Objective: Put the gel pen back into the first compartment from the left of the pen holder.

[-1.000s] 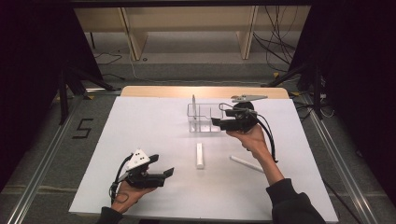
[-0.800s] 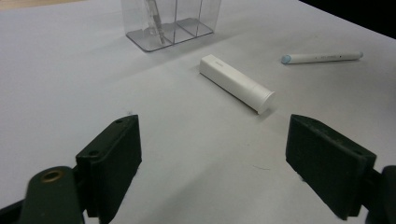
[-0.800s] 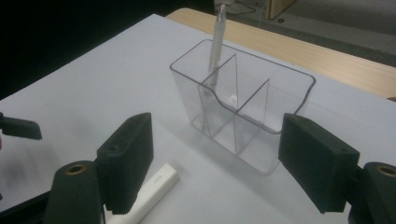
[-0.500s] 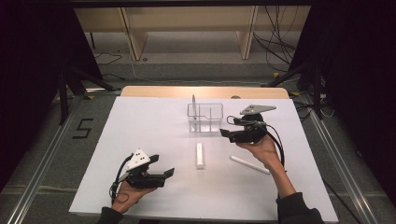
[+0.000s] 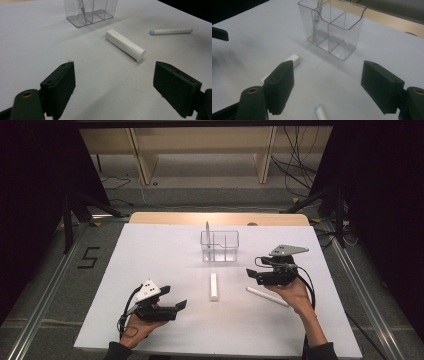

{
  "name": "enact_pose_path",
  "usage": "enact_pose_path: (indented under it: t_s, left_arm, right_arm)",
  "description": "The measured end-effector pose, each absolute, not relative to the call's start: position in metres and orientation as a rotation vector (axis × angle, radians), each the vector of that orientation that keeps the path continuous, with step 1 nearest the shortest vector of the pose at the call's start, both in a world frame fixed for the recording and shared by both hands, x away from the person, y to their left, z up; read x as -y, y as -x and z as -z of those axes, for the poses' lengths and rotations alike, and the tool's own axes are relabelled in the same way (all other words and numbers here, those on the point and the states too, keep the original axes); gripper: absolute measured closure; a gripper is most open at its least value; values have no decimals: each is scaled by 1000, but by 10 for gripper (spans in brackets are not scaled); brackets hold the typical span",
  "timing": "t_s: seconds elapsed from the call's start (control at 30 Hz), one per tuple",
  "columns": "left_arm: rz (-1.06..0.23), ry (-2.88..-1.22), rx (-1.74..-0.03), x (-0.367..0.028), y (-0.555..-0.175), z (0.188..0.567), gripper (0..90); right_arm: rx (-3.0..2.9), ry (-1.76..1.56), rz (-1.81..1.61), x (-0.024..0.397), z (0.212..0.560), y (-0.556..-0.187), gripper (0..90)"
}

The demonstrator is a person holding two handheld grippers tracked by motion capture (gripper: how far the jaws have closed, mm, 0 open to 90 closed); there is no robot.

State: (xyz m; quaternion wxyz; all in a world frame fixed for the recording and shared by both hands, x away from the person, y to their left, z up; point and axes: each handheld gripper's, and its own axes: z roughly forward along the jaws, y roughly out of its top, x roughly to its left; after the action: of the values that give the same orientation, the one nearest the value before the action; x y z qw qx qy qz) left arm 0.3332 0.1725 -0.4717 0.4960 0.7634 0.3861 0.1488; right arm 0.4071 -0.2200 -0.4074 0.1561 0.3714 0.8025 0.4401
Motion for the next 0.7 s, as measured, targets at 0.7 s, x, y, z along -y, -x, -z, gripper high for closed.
enact_pose_path:
  t_s: [0.7]
  left_arm:
    - [-360, -1844, -934, -172, -334, 471, 176]
  right_arm:
    - [-2449, -1044, -1078, 221, 422, -400, 267]
